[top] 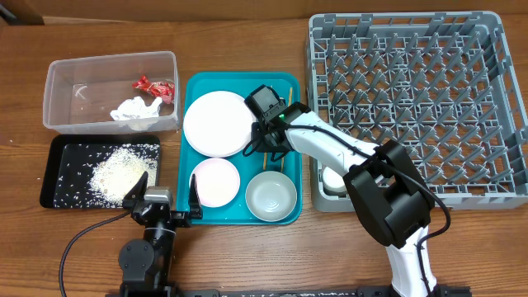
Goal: Sort waste into correct bins and load items into the dishwasher
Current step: 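Carry the chopstick to the grey rack and release it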
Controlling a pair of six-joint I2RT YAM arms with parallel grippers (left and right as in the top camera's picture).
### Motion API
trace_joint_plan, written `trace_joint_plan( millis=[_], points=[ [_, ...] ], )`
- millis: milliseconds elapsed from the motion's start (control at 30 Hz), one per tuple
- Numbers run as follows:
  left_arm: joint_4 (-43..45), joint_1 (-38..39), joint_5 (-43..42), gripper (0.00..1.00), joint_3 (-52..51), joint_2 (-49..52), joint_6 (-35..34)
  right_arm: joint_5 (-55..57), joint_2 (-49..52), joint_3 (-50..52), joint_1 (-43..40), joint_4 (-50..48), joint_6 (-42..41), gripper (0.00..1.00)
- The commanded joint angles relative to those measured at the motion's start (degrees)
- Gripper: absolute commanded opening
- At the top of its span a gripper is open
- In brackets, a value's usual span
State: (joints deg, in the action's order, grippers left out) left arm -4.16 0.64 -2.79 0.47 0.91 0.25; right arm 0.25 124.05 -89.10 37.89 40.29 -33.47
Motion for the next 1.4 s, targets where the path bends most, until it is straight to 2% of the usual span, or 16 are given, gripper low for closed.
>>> trace_joint_plan(
  millis=[0,100,333,633,767,1033,1067,1100,1133,1233,1367],
  points=[
    [-0.11,-0.31,0.42,1.00,-0.20,-0.55,1.05,0.59,1.62,-0.63,-0.72,2.82,-1.07,0.10],
    [-0.11,-0.31,0.42,1.00,-0.20,-0.55,1.05,1.92,-0.26,-2.78,-1.66,6.16,-1.03,0.04],
    [-0.11,-0.31,0.39,1.00,-0.20,-0.55,1.05,2.69,-7.63,-9.22,-3.85,11.93,-0.15,0.04],
    [-0.11,-0.31,0.39,1.00,-0.20,-0.55,1.05,2.73,-17.94,-9.68,-10.16,14.71,13.49,0.04],
    [-0.11,-0.31,0.39,1.00,-0.20,-0.55,1.05,2.69,-17.51,-9.09,-14.36,18.69,21.62,0.04],
    [-0.11,-0.31,0.39,1.00,-0.20,-0.55,1.05,2.75,-14.73,-0.90,-16.70,16.59,22.14,0.05],
    [-0.11,-0.31,0.39,1.00,-0.20,-0.55,1.05,2.75,-14.40,-0.63,-16.70,16.74,22.88,0.13],
    [-0.11,-0.31,0.39,1.00,-0.20,-0.55,1.05,2.95,-14.16,-0.61,-16.70,17.11,23.32,0.34],
    [-0.11,-0.31,0.39,1.00,-0.20,-0.55,1.05,3.67,-14.16,-0.63,-16.70,17.31,23.28,0.45],
    [-0.11,-0.31,0.39,1.00,-0.20,-0.55,1.05,6.05,-15.45,-1.90,-15.91,19.34,23.26,0.51],
    [-0.11,-0.31,0.39,1.00,-0.20,-0.55,1.05,3.26,-18.32,-4.15,-13.14,19.43,22.77,0.52]
  ],
)
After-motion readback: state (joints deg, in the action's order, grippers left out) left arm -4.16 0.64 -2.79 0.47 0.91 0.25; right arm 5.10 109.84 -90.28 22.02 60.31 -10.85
